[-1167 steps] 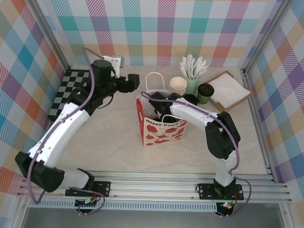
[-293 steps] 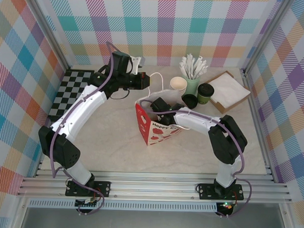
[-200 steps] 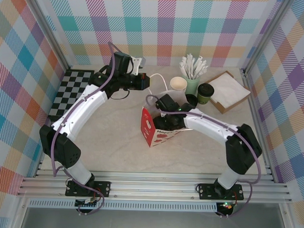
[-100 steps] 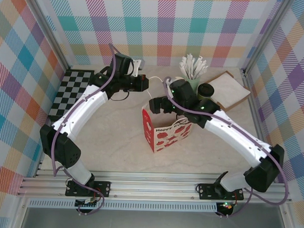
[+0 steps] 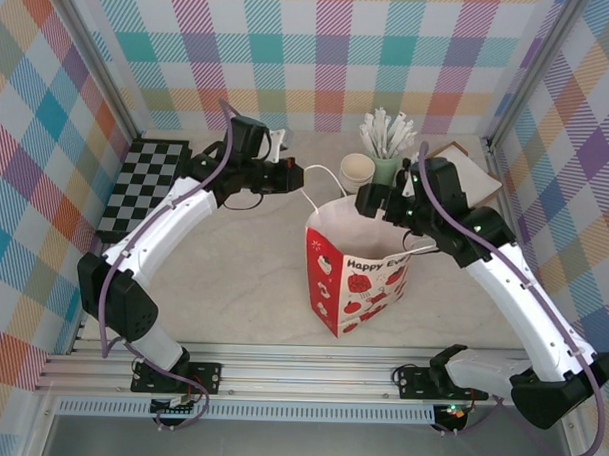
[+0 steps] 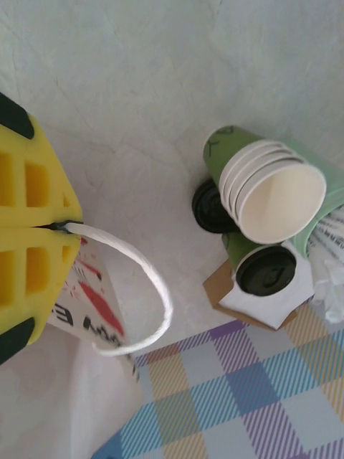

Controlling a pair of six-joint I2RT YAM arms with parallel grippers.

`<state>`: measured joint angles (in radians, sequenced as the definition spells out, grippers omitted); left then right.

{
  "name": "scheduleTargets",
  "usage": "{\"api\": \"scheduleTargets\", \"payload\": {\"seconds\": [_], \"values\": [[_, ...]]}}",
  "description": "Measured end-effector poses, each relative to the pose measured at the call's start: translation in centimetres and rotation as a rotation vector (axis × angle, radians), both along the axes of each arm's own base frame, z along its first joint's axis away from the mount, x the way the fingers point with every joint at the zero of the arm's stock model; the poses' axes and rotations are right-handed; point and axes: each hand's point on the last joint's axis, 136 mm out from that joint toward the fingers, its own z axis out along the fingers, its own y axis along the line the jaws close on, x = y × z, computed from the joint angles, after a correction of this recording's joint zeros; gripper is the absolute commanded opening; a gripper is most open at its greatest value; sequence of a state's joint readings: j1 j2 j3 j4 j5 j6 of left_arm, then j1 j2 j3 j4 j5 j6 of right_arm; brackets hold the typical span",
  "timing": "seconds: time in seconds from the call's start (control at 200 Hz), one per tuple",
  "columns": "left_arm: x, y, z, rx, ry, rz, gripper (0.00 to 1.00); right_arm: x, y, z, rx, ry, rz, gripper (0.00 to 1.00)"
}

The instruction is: Pack the takeout coffee

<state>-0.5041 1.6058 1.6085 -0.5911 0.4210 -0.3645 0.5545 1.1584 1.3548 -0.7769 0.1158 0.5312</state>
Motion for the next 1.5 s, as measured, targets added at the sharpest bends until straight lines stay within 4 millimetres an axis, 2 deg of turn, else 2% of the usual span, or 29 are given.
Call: {"api": "scheduleTargets", "payload": {"seconds": [0.095,0.17,0.315,0.41,0.515,0.62,0.715,0.805,0.895,0.98,1.065,1.08,1.11,1.15,1.28,1.385,1.5], "values": [[-0.9,-1.3,0.4,-0.013,-0.006,-0.044,0.00,1.2,1.8,-0.6,-0.009,-0.068,0.095,1.00],[-1.2,-2.2,0.9,-0.010,-0.022,-0.073,0.00,2.6,3.6,0.5,-0.007,-0.175,0.184,1.00],[-0.6,-3.0,1.8,0.004,-0.056,-0.099,0.00,4.9,6.9,5.2,0.012,-0.447,0.332,1.00],[-0.1,-3.4,1.9,0.010,-0.067,-0.113,0.00,5.5,7.7,8.7,0.022,-0.623,0.362,1.00],[0.1,-3.4,1.3,0.024,-0.058,-0.114,0.00,5.9,7.7,11.9,0.023,-0.774,0.347,1.00],[0.2,-2.9,0.9,0.046,-0.057,-0.108,0.00,6.0,6.5,13.1,0.002,-0.843,0.280,1.00],[0.5,-2.4,0.8,0.058,-0.059,-0.101,0.00,6.2,4.2,13.3,-0.044,-0.844,0.183,1.00],[0.8,-1.8,0.6,0.070,-0.057,-0.087,0.00,7.1,0.7,13.6,-0.084,-0.739,0.056,1.00],[1.2,-1.3,0.5,0.074,-0.057,-0.076,0.00,7.7,-4.2,14.0,-0.104,-0.586,-0.102,1.00],[1.2,-1.3,0.3,0.072,-0.053,-0.077,0.00,6.7,-8.0,12.5,-0.115,-0.425,-0.216,1.00],[1.0,-1.4,0.2,0.065,-0.045,-0.088,0.00,4.6,-9.4,8.9,-0.110,-0.246,-0.254,1.00],[0.9,-1.4,0.3,0.063,-0.045,-0.089,0.00,4.2,-9.5,8.2,-0.106,-0.214,-0.256,0.99],[0.9,-1.5,0.3,0.061,-0.046,-0.091,0.00,3.3,-9.6,6.9,-0.097,-0.155,-0.260,0.89],[0.8,-1.5,0.5,0.057,-0.047,-0.095,0.00,2.0,-9.5,4.8,-0.078,-0.068,-0.264,0.83],[0.5,-1.5,0.8,0.046,-0.050,-0.104,0.00,-1.8,-9.7,-0.2,0.001,0.151,-0.327,0.82],[0.2,-1.5,1.1,0.039,-0.053,-0.110,0.00,-3.6,-9.2,-2.4,0.064,0.260,-0.347,0.80],[-0.1,-1.5,1.4,0.031,-0.057,-0.116,0.00,-4.0,-8.2,-3.6,0.127,0.337,-0.349,0.78]]}}
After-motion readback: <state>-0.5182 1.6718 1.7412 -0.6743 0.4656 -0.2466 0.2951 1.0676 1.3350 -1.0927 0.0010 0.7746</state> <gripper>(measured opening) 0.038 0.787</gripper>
